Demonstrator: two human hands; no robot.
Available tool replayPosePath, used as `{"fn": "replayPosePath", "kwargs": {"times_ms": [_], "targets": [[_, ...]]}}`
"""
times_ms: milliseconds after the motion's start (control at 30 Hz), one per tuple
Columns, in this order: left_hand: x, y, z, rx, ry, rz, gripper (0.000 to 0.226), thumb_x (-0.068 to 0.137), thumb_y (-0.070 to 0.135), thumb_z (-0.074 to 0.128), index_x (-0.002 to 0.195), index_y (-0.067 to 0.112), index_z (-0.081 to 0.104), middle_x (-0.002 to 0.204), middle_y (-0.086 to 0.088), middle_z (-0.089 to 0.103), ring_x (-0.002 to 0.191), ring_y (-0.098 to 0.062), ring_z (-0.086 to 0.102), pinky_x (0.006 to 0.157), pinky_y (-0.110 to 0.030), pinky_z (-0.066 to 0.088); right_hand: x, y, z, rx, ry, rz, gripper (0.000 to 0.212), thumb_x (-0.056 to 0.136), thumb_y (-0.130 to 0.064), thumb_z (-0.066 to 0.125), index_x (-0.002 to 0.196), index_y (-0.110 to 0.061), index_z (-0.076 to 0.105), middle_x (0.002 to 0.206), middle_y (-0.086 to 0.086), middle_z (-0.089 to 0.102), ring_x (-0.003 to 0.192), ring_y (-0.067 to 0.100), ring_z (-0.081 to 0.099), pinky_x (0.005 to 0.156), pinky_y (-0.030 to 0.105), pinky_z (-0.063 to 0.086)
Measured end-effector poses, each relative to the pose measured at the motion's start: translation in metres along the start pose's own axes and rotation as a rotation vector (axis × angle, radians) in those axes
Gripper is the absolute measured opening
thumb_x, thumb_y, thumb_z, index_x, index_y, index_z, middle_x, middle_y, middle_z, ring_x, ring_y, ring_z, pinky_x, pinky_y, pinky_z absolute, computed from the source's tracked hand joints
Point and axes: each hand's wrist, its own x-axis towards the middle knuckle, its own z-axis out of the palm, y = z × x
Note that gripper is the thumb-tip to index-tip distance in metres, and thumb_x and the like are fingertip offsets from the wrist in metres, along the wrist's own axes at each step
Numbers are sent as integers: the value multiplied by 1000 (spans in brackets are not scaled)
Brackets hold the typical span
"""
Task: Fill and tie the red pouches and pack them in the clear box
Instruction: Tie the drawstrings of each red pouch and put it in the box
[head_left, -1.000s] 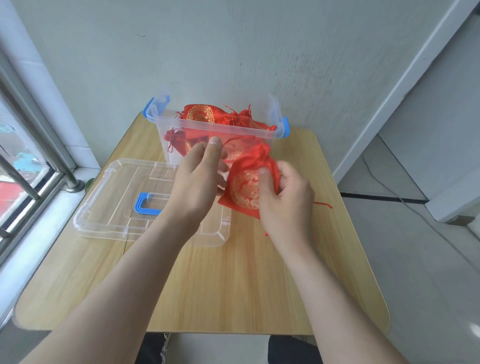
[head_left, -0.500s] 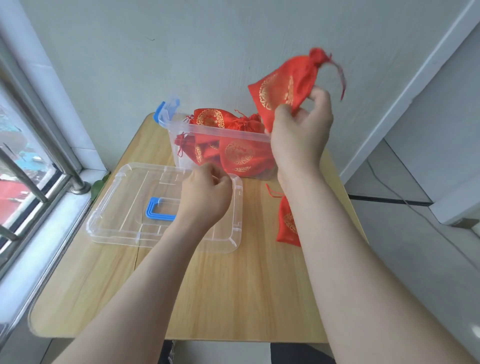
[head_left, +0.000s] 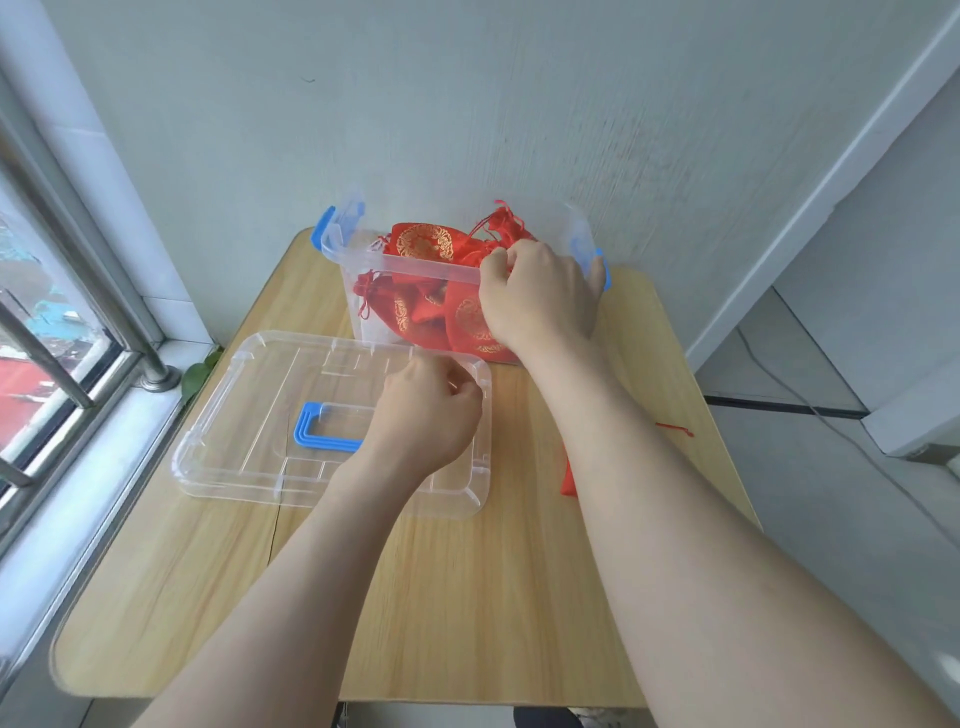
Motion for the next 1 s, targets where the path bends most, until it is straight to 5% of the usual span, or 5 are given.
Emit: {"fn": "replayPosePath", "kwargs": {"times_ms": [233, 533, 767, 900, 1000], "targets": [[-7, 2, 1, 96, -84, 48, 32, 88, 28, 48, 95, 11, 75, 100, -6, 75, 100, -30, 64, 96, -44, 55, -43, 11, -29, 252, 230, 16, 32, 88, -15, 65, 118, -21, 57, 128, 10, 53, 125, 37, 49, 106, 48, 39], [-17, 6, 22, 224, -41, 103, 28, 95, 19, 53, 106, 12, 77, 107, -7, 74, 110, -30, 62, 100, -41, 45, -107, 90, -23, 62, -233, 665, 50, 99, -45, 63, 135, -17, 43, 146, 23, 45, 139, 47, 41, 112, 53, 34], [-22, 9, 35, 425, -106, 65, 36, 91, 34, 45, 101, 19, 77, 111, -7, 53, 108, -38, 52, 99, -49, 47, -110, 99, -18, 48, -207, 582, 62, 99, -34, 69, 141, -9, 30, 134, 22, 50, 118, 46, 61, 98, 53, 54], [-25, 13, 38, 459, -104, 106, 32, 100, 27, 47, 111, 24, 76, 117, -5, 46, 104, -36, 47, 98, -48, 47, -108, 100, -26, 249, -262, 554, 74, 94, -9, 65, 154, -9, 21, 91, -1, 51, 95, 33, 61, 77, 38, 51], [-23, 12, 43, 430, -105, 52, 37, 100, 27, 41, 110, 27, 76, 117, -3, 44, 106, -35, 46, 93, -45, 43, -107, 97, -33, 495, -235, 541, 63, 95, -14, 62, 152, -16, 36, 109, 3, 62, 101, 26, 63, 79, 31, 46]]}}
